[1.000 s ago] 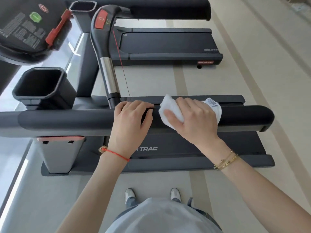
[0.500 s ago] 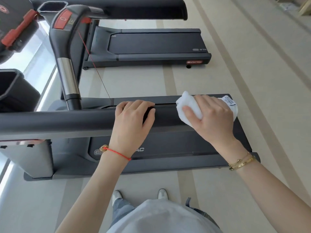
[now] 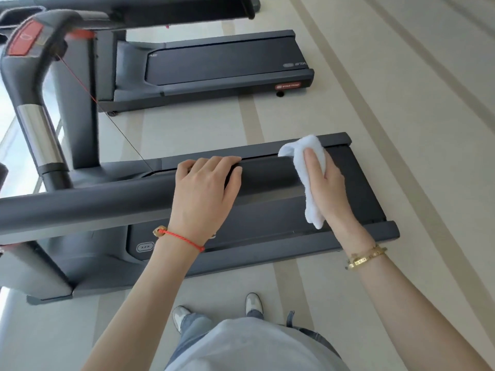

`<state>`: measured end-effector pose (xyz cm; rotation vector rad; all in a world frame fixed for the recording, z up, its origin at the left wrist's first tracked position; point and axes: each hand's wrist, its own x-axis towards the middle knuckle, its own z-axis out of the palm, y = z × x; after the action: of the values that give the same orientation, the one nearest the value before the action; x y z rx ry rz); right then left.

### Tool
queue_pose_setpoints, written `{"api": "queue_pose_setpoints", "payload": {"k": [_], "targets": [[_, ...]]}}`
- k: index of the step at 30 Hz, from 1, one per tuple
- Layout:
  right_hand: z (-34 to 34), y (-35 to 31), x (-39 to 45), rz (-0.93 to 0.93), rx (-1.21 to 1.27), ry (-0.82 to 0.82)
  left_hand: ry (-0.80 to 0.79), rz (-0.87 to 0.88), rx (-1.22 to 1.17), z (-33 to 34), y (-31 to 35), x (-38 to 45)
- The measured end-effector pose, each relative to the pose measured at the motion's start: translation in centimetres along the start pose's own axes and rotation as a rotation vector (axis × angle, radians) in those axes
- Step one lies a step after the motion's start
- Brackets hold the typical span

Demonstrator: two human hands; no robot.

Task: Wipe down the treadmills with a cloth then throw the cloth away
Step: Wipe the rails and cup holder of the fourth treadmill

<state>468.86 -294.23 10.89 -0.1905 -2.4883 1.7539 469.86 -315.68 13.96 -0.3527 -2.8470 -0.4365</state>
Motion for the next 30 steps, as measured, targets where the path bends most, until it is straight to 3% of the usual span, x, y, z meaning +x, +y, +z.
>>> {"api": "queue_pose_setpoints", "payload": {"k": [2,4,7,10,12,17,22,30], "targets": [[-1.2,-1.3,1.6,0.016,-0.015,-0.228,0.000,-0.011,0.030,0.2,0.2,0.1],[-1.7,-1.5,2.1,0.050,-0.026,-0.304,0.009,-0.012,0.054,0.4,0.3,0.1],[-1.0,-0.8,0.5,0.014,-0.033,-0.110,0.029,-0.006,0.079,0.5,0.4,0.2],[0.8,-0.9,-1.1,-0.339,-0.372,0.004,0.045,0.001,0.087,0.7,0.4,0.2],[1.3,-1.8,-0.1,-0.419,-0.531,-0.010,0.055,0.007,0.080,0.7,0.3,0.2],[0.6,-3.4,3.5,-0.214,-0.572,-0.214,0.046,0.002,0.028,0.4,0.2,0.0],[2.2,-2.6,0.8,-0.576,-0.764,0.026,0.051,-0.023,-0.050,-0.1,-0.5,-0.4],[4.3,-4.7,1.6,-0.763,-0.901,-0.067,0.112,-0.115,-0.047,-1.1,-2.5,-1.6]]}}
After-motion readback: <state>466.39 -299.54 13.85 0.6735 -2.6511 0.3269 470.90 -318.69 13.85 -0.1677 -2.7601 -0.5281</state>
